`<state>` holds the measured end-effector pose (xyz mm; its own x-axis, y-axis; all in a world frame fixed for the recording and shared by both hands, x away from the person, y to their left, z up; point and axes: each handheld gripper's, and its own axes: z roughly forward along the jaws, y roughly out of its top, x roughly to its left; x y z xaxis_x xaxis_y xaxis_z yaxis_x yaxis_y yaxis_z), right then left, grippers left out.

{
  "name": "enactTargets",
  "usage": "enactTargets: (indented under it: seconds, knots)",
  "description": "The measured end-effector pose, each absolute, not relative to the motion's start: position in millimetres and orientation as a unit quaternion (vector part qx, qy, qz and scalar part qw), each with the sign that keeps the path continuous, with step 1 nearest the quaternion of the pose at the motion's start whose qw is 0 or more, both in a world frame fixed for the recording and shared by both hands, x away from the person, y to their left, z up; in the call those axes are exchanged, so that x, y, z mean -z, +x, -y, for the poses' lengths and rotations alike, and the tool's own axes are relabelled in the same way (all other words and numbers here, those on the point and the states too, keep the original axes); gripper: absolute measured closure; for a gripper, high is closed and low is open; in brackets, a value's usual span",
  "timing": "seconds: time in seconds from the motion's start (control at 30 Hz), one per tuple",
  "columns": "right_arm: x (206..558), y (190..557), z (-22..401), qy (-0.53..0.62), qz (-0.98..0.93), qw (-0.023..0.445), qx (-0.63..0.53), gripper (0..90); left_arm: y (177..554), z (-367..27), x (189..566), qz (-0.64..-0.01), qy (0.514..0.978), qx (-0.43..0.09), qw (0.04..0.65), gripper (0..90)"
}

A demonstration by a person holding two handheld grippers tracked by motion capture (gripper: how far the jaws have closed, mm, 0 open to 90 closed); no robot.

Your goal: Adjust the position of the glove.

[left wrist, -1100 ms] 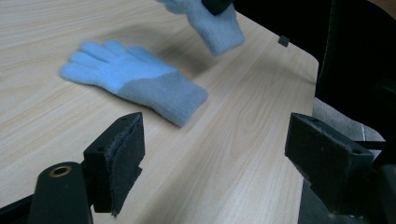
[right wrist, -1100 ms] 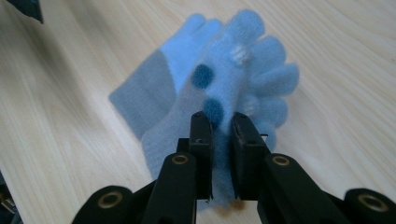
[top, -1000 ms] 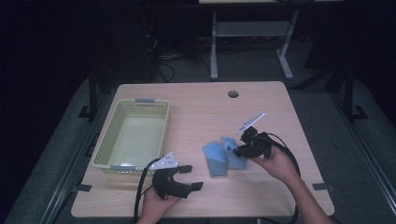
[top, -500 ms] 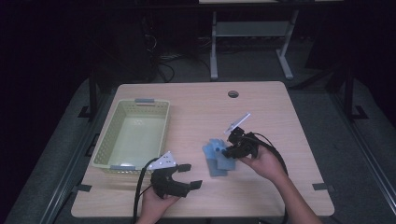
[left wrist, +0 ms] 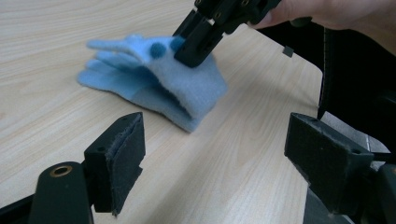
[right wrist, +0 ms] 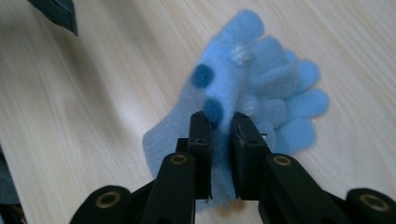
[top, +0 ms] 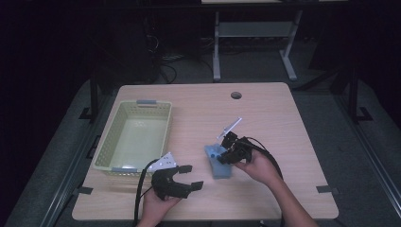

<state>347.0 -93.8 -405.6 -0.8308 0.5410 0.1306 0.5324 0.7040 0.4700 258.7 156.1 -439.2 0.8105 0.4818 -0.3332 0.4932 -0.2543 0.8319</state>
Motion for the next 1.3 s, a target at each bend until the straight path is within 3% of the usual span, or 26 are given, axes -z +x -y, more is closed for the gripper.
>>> enactTargets:
  seconds: [0.53, 0.77, 1.0, 1.3]
  knots:
    - [423.2, 351.1, 85.5, 0.294, -0.929, 0.028, -0.224, 70.9, 259.1, -154.9, 440.6, -0.308, 0.792, 0.007, 0.527, 20.2]
    - [416.0, 351.4, 90.2, 0.313, -0.916, 0.04, -0.248, 59.0, 259.3, -154.9, 440.7, -0.308, 0.793, 0.006, 0.526, 20.2]
    - [416.7, 352.2, 87.5, 0.33, -0.903, 0.035, -0.272, 74.6, 258.8, -154.6, 440.4, -0.302, 0.798, 0.005, 0.521, 20.3]
    - [439.3, 355.4, 82.2, 0.336, -0.907, 0.019, -0.253, 76.8, 257.3, -151.6, 441.5, -0.302, 0.8, 0.011, 0.519, 20.7]
